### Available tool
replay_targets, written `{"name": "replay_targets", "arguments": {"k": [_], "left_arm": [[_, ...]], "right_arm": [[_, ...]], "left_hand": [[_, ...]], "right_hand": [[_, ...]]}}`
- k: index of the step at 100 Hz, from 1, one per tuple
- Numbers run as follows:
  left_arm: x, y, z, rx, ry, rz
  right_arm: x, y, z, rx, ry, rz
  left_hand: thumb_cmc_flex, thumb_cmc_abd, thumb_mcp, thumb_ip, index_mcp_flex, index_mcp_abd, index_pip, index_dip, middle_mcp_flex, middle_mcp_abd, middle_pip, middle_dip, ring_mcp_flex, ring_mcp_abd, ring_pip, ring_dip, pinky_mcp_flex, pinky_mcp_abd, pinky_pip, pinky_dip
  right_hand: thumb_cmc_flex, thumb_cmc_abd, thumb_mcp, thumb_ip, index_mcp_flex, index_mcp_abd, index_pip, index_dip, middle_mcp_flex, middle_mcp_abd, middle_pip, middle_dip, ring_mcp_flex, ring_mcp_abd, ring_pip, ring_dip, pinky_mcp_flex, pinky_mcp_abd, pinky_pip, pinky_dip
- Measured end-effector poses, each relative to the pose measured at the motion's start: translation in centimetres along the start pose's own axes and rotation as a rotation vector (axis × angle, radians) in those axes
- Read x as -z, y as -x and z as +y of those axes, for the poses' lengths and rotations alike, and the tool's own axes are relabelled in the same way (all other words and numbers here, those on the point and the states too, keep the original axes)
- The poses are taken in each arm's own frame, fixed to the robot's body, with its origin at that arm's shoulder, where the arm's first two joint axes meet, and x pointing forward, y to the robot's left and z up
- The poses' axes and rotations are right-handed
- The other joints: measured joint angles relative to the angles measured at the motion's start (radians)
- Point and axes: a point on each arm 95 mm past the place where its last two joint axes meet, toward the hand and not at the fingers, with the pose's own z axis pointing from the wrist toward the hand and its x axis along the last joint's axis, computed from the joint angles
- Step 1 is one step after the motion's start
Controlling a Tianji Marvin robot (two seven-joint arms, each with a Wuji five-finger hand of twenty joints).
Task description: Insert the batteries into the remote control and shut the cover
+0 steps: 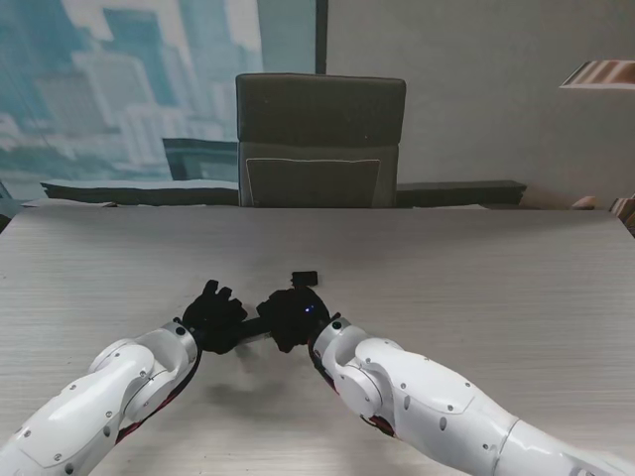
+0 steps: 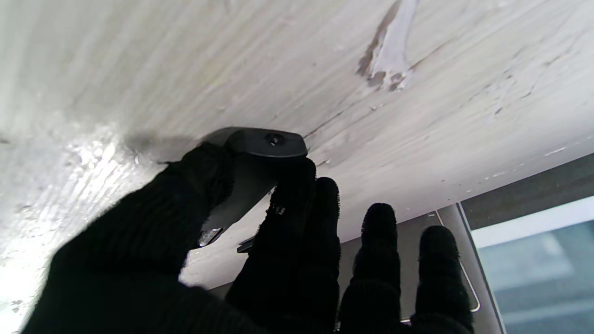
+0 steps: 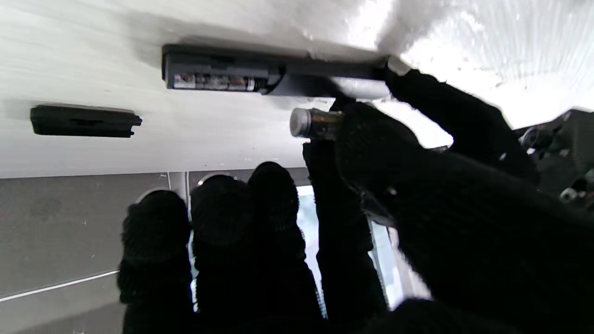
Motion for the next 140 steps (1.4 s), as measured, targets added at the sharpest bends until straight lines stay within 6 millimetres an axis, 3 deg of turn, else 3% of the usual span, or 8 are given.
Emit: {"name": "replay_targets", "arguments": {"k": [53,140], "left_arm": [[0.0,-0.1,-0.1,-0.004,-0.002,0.001],[-0.1,-0.2,-0.1,-0.008,-0.004,0.000]], "right_arm": [[-3.9,1.2,-1.3,-0.156,-0.037,-0.184],[-3.9,3.2,-2.8,-0.167,-0.041,-0.289]], "left_hand": [[0.000,-0.009,0.022,-0.017,0.000,0.000,0.000,0.000,0.000,0.000,0.000,0.000,0.000,0.000,0.000,0.000,0.000,0.000,0.000,0.000],[0.000,-0.016,0.037,-0.028,0.000,0.000,0.000,0.000,0.000,-0.001,0.000,0.000,0.000,0.000,0.000,0.000,0.000,0.000,0.000,0.000]], "right_hand": [[0.000,0.002,0.000,0.000,0.000,0.000,0.000,0.000,0.010,0.000,0.000,0.000,0.002,0.010,0.000,-0.003,0.000,0.001,0.000,0.000],[0.000,0.012,0.000,0.000,0.001,-0.005,0.000,0.001,0.010,0.000,0.000,0.000,0.002,0.010,0.000,-0.010,0.000,0.001,0.000,0.000]]}}
